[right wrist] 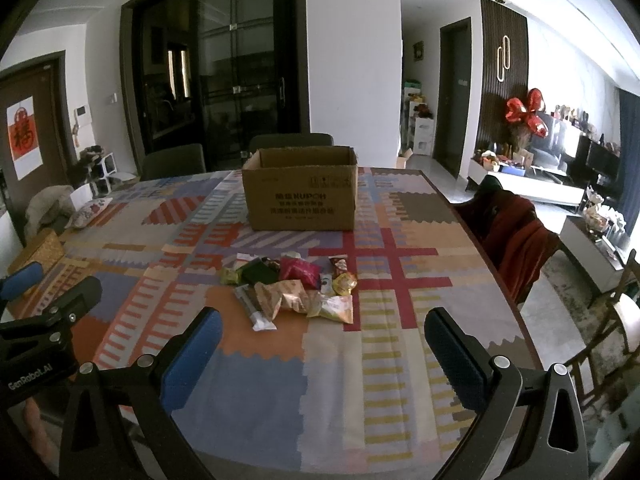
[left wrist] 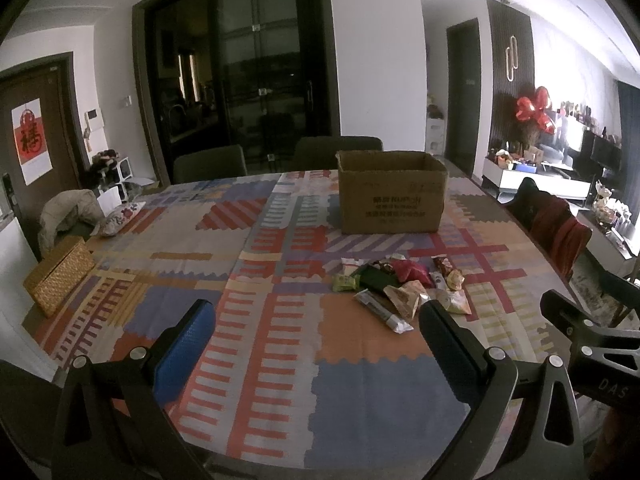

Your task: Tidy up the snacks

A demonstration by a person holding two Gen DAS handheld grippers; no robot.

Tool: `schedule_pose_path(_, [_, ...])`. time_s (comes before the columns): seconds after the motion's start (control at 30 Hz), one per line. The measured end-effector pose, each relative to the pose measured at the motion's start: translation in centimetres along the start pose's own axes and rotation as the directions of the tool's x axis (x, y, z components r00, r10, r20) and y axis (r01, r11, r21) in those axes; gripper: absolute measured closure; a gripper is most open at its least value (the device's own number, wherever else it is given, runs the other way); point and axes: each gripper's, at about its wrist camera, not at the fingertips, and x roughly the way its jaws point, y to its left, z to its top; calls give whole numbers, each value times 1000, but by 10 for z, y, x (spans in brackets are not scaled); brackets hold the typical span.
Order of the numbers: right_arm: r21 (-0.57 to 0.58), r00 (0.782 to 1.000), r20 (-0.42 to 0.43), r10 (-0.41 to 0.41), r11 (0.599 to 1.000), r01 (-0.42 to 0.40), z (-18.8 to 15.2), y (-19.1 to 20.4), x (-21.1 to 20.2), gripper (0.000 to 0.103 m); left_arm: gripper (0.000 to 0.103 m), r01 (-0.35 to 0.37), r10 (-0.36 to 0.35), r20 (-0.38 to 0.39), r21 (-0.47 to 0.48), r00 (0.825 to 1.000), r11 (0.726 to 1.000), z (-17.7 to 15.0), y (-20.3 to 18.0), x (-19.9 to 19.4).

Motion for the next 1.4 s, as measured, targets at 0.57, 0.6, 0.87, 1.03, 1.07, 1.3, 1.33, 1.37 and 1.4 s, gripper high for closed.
schedule_pose_path(0.57, [1,993,-83,88,996,-88,4,-35,48,1,11,-7,8,-31,56,999,998,8,-48,33])
schedule_pose_path(0.6, [0,992,-91,91,996,-91,4,-36,52,1,11,-1,3,-30,67,1000,998,9,-51,37])
schedule_pose_path(0.87, [-12,986,-147,80,996,-83,11,-35,103,11,15,162,-143,-104,202,984,966,23,-66,104])
schedule_pose_path(1.03, [14,976,-211,55,998,-54,17,-29,138,15,16,276,-237,-168,277,957,920,27,-74,143])
schedule_pose_path(1.07, [25,974,-222,48,999,-43,17,-29,143,15,16,295,-252,-177,291,951,910,26,-76,150])
schedule_pose_path(1.3, [59,953,-300,46,998,-30,8,-25,175,21,18,383,-297,-255,421,920,822,16,-94,188])
schedule_pose_path(1.33, [57,951,-305,48,998,-32,8,-24,180,21,18,396,-302,-270,435,914,809,14,-97,194])
schedule_pose_path(1.37, [53,949,-312,53,998,-39,7,-24,186,21,18,407,-306,-283,445,909,798,12,-100,199])
schedule_pose_path(1.4, [49,947,-317,55,998,-42,7,-24,191,21,18,417,-308,-297,452,904,789,10,-101,204])
